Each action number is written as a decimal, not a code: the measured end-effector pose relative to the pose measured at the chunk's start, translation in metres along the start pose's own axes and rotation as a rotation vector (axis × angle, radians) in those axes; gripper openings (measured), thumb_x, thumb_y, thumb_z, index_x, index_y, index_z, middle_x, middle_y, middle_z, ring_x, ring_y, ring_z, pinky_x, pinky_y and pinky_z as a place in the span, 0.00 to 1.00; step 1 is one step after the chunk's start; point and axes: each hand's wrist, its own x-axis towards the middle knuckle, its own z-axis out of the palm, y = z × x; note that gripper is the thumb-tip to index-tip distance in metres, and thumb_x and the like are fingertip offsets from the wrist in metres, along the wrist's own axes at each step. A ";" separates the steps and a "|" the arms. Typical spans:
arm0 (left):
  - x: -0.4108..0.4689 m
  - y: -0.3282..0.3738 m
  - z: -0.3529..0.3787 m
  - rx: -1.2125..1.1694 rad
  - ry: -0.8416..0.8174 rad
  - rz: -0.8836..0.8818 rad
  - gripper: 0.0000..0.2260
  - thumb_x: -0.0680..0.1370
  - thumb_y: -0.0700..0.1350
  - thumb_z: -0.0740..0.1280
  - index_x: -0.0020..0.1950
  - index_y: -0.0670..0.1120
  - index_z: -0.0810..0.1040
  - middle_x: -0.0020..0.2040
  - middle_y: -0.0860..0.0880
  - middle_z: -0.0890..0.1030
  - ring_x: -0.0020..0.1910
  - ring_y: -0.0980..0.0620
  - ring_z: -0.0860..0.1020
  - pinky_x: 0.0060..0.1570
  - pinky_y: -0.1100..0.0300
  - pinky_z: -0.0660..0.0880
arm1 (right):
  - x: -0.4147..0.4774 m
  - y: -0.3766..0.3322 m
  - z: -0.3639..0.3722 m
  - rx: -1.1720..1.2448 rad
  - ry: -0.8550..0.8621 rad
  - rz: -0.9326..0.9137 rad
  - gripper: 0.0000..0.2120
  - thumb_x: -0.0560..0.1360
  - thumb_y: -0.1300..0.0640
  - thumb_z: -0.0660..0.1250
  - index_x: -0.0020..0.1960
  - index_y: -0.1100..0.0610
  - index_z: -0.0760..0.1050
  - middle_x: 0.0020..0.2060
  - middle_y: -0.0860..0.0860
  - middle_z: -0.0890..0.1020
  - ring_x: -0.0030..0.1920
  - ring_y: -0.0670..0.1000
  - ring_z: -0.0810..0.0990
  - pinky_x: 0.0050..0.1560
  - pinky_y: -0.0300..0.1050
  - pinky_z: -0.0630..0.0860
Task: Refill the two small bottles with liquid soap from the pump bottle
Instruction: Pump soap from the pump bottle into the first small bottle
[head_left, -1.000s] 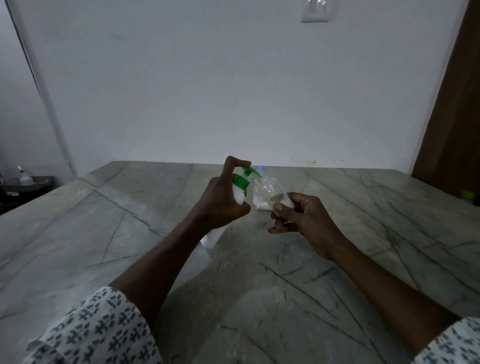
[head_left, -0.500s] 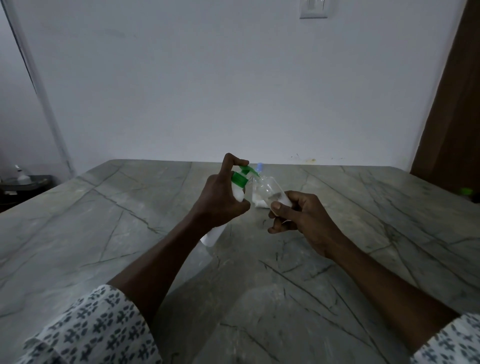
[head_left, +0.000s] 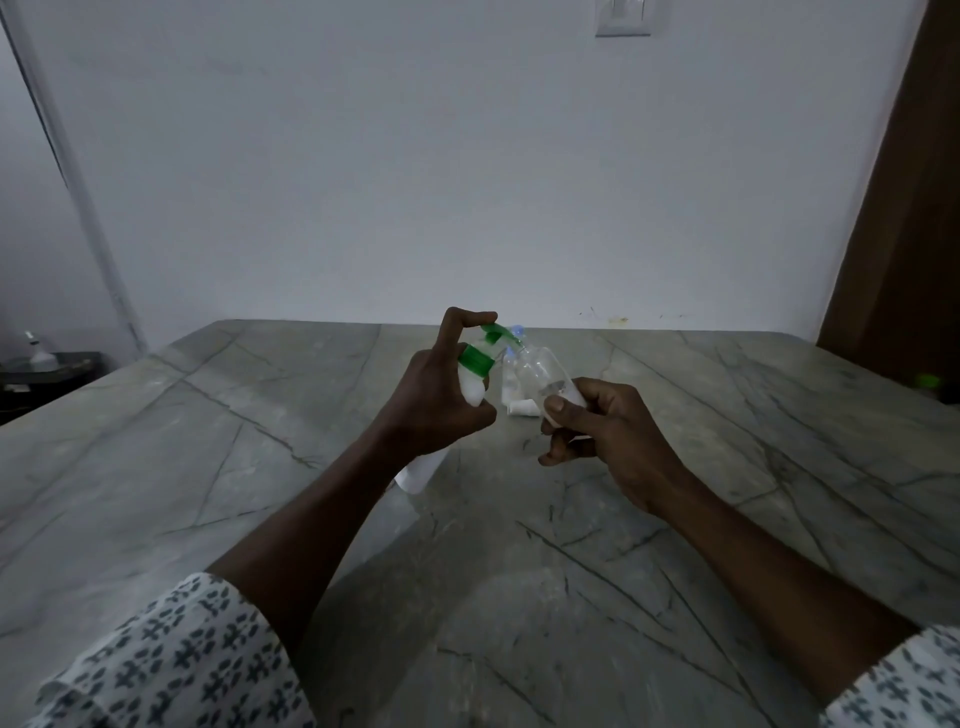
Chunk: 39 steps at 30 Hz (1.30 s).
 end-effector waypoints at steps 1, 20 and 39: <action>0.000 0.000 0.000 -0.003 -0.002 -0.004 0.38 0.65 0.36 0.75 0.70 0.52 0.62 0.43 0.49 0.81 0.37 0.52 0.79 0.37 0.66 0.76 | 0.001 -0.001 -0.001 0.006 0.012 0.008 0.12 0.76 0.61 0.68 0.56 0.67 0.78 0.36 0.58 0.80 0.30 0.54 0.78 0.41 0.59 0.82; -0.001 0.002 -0.003 -0.020 -0.046 -0.002 0.39 0.65 0.36 0.73 0.70 0.56 0.62 0.43 0.50 0.82 0.37 0.53 0.78 0.40 0.60 0.76 | 0.002 -0.005 -0.010 -0.071 0.043 -0.009 0.15 0.74 0.61 0.70 0.58 0.68 0.77 0.31 0.53 0.81 0.35 0.56 0.80 0.43 0.58 0.83; -0.002 0.002 -0.004 -0.036 -0.015 -0.021 0.35 0.64 0.35 0.73 0.66 0.53 0.65 0.41 0.51 0.82 0.36 0.53 0.79 0.39 0.62 0.76 | 0.002 0.000 -0.009 -0.076 0.013 -0.067 0.13 0.74 0.62 0.70 0.57 0.65 0.78 0.34 0.54 0.81 0.34 0.53 0.80 0.45 0.59 0.83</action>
